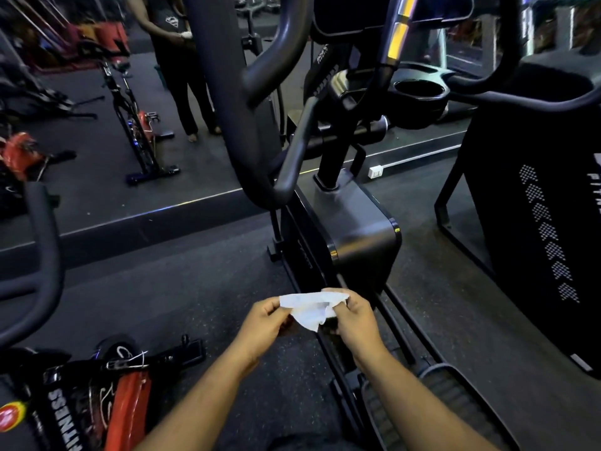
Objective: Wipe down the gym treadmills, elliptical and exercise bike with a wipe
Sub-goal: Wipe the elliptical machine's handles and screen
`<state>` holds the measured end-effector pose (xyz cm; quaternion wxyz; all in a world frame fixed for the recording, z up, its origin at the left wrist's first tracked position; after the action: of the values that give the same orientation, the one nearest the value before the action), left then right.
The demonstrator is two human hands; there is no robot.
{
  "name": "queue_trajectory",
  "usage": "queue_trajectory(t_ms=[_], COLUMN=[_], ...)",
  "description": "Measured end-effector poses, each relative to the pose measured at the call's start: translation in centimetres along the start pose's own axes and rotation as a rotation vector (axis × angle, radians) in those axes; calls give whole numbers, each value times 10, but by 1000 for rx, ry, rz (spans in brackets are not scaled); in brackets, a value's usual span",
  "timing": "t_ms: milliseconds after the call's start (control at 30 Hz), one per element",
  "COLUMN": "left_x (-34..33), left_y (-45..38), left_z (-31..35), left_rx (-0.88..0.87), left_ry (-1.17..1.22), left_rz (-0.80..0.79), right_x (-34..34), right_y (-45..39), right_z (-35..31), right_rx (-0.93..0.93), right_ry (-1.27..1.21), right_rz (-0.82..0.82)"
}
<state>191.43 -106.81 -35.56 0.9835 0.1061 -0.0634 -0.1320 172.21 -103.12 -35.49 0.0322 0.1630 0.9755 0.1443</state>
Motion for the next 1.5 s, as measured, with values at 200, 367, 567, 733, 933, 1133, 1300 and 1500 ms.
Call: queue_trajectory(t_ms=[200,367,567,733,933,1133,1300,1500], left_x=[-2,-30,-9,4,-2,-24,-9,15], left_y=[-7,-10,-13,-5,-2,2,-6,-17], left_z=[11,31,36,14,23,21,25,54], left_rx=[-116,-229,-196,7,-13,-2,-72,-231], left_ry=[-323,-474,-268,21,24,-72,-247,-577], left_rz=[-82,-252,-36,76,81,-158,-143,-48], right_x=[7,4,18,24,20,11,17,22], right_y=[-2,-7,-15,-10,-7,-12,-20,-27], right_z=[-14,-25,-30,-32,-38,-41,-62,-76], right_rx=[98,189,185,212,317,265,295,305], right_ry=[139,386,404,324,466,476,630,730], right_rz=[48,-14,20,-15,26,9,-60,-75])
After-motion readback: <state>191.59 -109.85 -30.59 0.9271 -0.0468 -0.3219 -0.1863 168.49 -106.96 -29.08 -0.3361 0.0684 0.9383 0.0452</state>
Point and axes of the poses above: each hand's wrist, its own y-axis away from the middle knuckle, its own x-axis out of the back of the hand, z = x × y, the point moved 10 cm from there along -y, towards the middle knuckle, and after that the axes turned 5 degrees about -x, right-handed, at the moved point
